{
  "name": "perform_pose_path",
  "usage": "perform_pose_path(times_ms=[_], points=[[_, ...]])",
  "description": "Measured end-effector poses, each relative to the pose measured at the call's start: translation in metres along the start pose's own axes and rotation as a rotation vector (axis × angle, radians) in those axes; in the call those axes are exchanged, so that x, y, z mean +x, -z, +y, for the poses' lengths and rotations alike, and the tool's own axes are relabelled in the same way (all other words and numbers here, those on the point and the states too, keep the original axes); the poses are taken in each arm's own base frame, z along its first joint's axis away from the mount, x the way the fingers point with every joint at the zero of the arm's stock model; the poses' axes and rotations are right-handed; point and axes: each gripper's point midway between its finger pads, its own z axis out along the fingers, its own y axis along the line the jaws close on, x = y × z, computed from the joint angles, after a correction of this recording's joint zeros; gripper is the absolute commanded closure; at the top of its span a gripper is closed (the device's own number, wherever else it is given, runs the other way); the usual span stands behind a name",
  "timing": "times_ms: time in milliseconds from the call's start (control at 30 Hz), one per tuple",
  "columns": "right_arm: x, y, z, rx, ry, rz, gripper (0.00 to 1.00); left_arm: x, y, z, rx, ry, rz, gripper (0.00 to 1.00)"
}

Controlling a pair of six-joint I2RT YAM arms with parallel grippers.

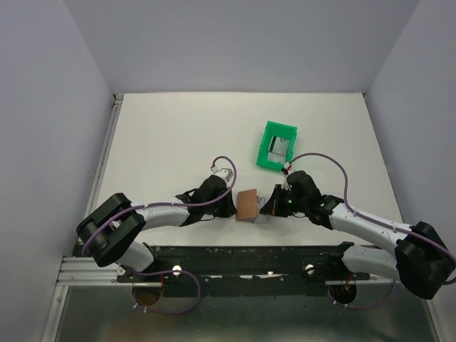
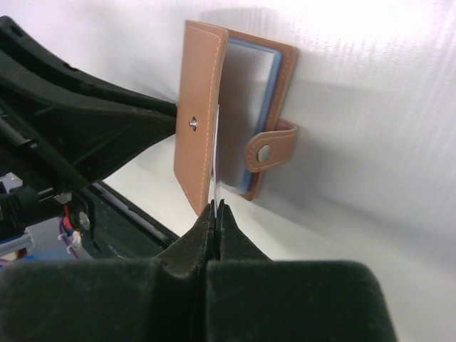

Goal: Put the credit cards into the card holder
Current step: Open the card holder at the center of the board.

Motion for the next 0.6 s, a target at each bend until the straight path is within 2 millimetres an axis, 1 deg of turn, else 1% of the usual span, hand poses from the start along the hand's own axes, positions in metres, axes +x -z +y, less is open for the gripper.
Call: perform_pose_path(times_ms=[300,500,600], points=[[0.003,-0.007,0.02,-0.12,0.017,0.038,1.0,0.001,-0.002,-0.004,0.026,-0.001,0.003,0.82],[0.008,-0.016,0.026,-0.166,0.019,0.077,1.0,0.006,-0.003,-0.006,0.062,-0.001,-0.001,0.94],[0.013,-0.022,0.025,-0.173,0.014,0.105,1.0,0.007,-0.003,-0.008,0.081,-0.003,-0.003,0.98]])
